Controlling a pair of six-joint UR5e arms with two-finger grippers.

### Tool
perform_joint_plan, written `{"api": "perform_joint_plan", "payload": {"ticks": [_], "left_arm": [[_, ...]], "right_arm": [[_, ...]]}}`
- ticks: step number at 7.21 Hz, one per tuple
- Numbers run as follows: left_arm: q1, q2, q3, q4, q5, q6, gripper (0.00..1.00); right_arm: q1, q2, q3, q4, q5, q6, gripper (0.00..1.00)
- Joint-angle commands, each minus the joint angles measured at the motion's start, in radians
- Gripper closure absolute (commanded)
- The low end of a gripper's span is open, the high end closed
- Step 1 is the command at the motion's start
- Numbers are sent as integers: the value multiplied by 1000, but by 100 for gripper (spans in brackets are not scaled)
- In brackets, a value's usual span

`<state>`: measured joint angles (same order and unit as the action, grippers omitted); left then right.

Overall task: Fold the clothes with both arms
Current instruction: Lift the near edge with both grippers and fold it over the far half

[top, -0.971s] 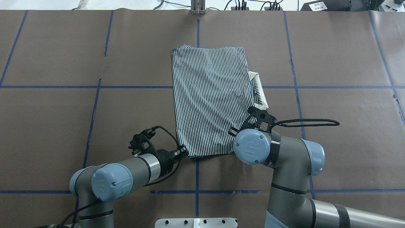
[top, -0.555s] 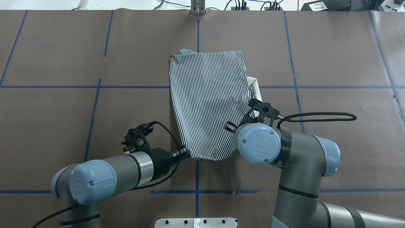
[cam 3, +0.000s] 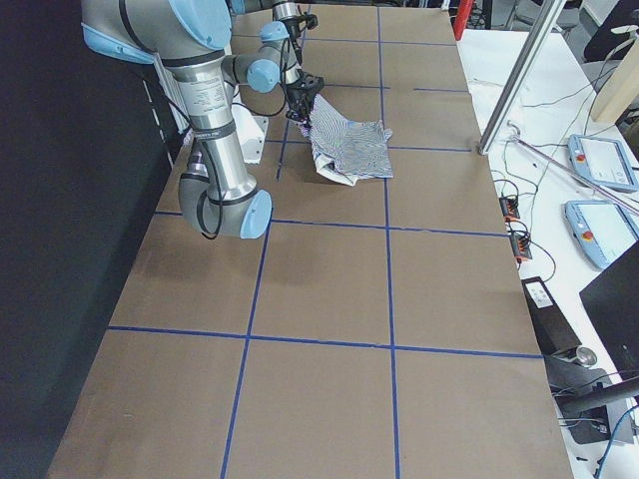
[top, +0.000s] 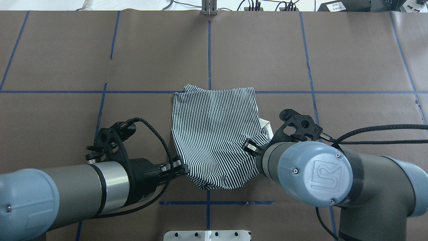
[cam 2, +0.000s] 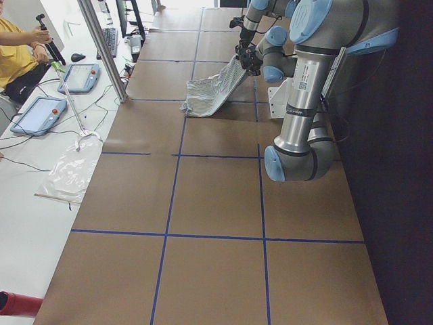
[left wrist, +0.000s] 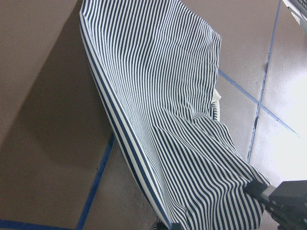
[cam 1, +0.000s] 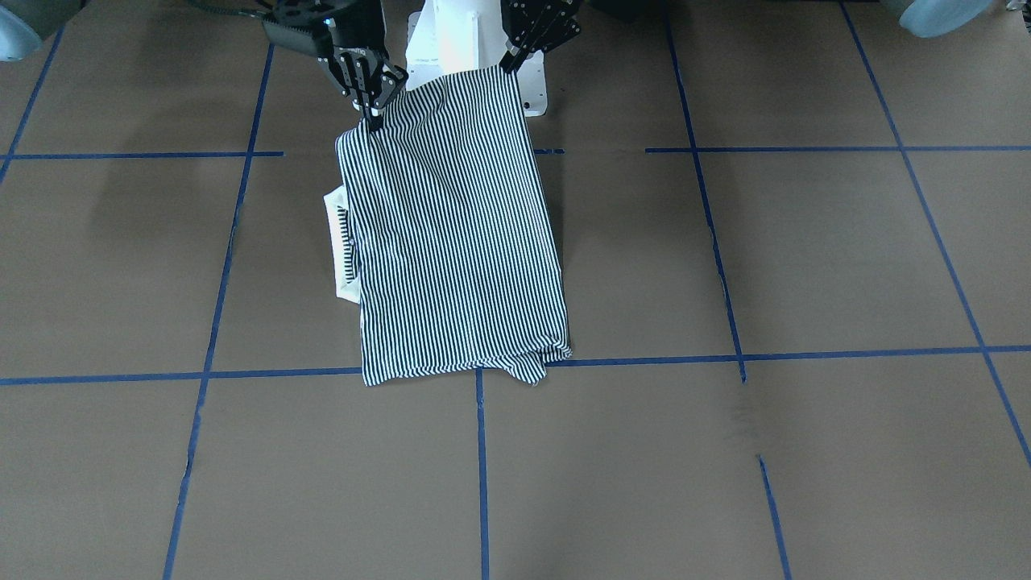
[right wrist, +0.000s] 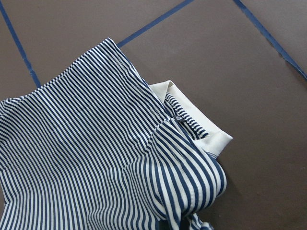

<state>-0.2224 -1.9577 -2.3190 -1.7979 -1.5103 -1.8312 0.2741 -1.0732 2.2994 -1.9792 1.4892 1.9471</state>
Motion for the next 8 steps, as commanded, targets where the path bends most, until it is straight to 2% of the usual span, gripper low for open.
{"api": "perform_joint_plan", "payload": {"ticks": [1,4,6,7,8], "left_arm": [[2,-16,21,41,-1,22,100],[-150,-69,136,43,-7,137,100],[-240,-121,263,29,-8,199,100],[-282,-139,330,26,-7,231,100],[-297,-150,416,-38,-5,236,100]], "right_arm": [[-15,19,-24,-23,-7,3,100],[101,88,-174,5,-12,-65,100],[163,99,-372,217,-11,-76,100],[186,128,-456,273,-10,-95,100],[198,159,-535,304,-10,-97,100]]}}
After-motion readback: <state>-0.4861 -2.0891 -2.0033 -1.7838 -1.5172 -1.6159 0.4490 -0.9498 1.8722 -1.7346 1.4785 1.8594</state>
